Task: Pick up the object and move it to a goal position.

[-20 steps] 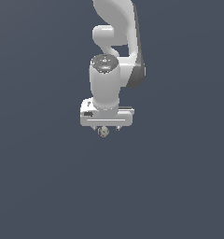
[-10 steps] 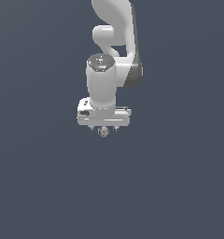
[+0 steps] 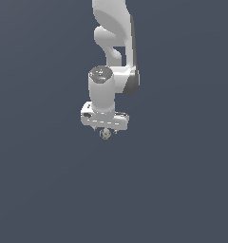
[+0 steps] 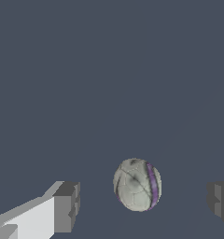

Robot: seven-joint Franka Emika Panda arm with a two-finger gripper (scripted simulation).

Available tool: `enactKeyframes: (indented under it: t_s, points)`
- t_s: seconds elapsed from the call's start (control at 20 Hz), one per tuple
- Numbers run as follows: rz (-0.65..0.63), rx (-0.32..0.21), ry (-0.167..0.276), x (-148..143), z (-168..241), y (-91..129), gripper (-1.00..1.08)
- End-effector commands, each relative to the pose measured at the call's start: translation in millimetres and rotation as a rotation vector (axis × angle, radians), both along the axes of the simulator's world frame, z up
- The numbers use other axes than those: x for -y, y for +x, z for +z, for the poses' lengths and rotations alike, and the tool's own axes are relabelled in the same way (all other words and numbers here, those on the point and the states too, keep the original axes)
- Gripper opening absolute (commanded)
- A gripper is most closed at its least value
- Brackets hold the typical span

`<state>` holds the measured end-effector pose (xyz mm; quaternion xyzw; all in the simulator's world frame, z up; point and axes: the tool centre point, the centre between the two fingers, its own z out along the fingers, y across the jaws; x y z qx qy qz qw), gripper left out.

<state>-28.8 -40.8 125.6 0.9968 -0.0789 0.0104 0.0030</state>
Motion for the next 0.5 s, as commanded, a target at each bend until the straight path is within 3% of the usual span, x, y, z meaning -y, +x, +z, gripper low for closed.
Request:
enactKeyframes:
  t_s: [0.0,0.45]
  points:
    - [-0.046,-0.007,0.004,2.4,-13.7,-12.7,1.0]
    - [-0.134,-0.019,0.009,7.2,-37.9,-38.1,1.0]
